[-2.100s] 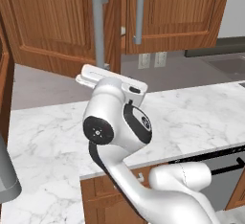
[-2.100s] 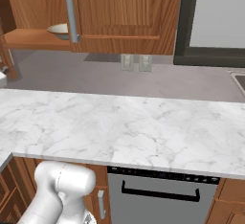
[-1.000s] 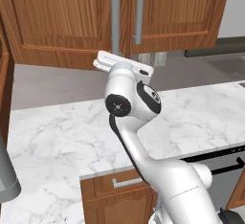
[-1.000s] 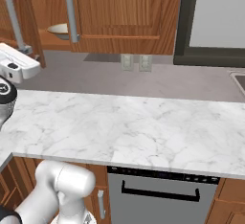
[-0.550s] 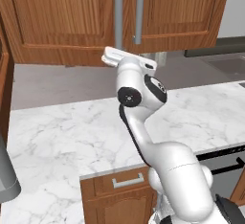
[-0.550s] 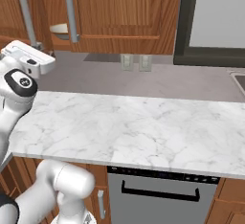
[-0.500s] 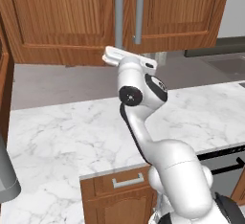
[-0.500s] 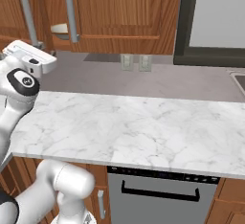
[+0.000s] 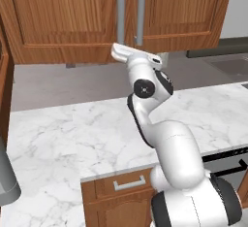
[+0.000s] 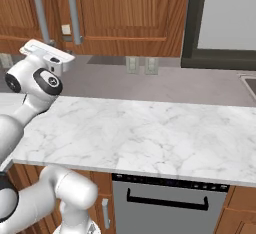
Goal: Pick the mug and place it in the sink. Pick the bowl and place it in the open cabinet and then close the cabinet.
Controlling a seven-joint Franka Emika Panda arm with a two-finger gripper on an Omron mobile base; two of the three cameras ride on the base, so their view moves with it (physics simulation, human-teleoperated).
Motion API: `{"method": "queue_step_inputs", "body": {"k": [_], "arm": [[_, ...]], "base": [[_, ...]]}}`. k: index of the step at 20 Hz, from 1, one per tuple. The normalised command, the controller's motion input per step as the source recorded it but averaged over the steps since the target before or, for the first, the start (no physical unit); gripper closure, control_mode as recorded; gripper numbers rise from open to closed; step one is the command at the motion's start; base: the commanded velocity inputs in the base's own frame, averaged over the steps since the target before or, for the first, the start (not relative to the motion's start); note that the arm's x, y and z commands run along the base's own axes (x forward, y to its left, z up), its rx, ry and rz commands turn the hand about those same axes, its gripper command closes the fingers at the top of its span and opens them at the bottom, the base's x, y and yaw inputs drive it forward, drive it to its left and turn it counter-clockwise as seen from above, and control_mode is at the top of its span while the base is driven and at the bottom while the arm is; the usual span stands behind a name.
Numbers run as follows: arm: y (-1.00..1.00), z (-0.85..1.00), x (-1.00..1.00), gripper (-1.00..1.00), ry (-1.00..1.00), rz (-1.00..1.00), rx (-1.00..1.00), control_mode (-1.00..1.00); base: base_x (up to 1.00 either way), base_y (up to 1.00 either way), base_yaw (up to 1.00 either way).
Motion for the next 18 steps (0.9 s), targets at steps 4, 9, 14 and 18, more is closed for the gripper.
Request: {"method": "queue_step_inputs", "body": {"k": [4,9,14,18], "arm": [[0.14,-0.34,0.59,-1.0,0.0,0.07,0.0,-1.0],[0.81,-0.6,0.41,-1.0,0.0,0.03,0.0,-1.0],[1.0,-0.73,0.35,-1.0,0.0,0.0,0.0,-1.0],[0.45,-0.13,0.92,-1.0,0.0,0.0,0.0,-1.0]], "base": [[0.0,0.0,0.0],[0.0,0.0,0.0],[0.0,0.0,0.0],[0.0,0.0,0.0]]}}
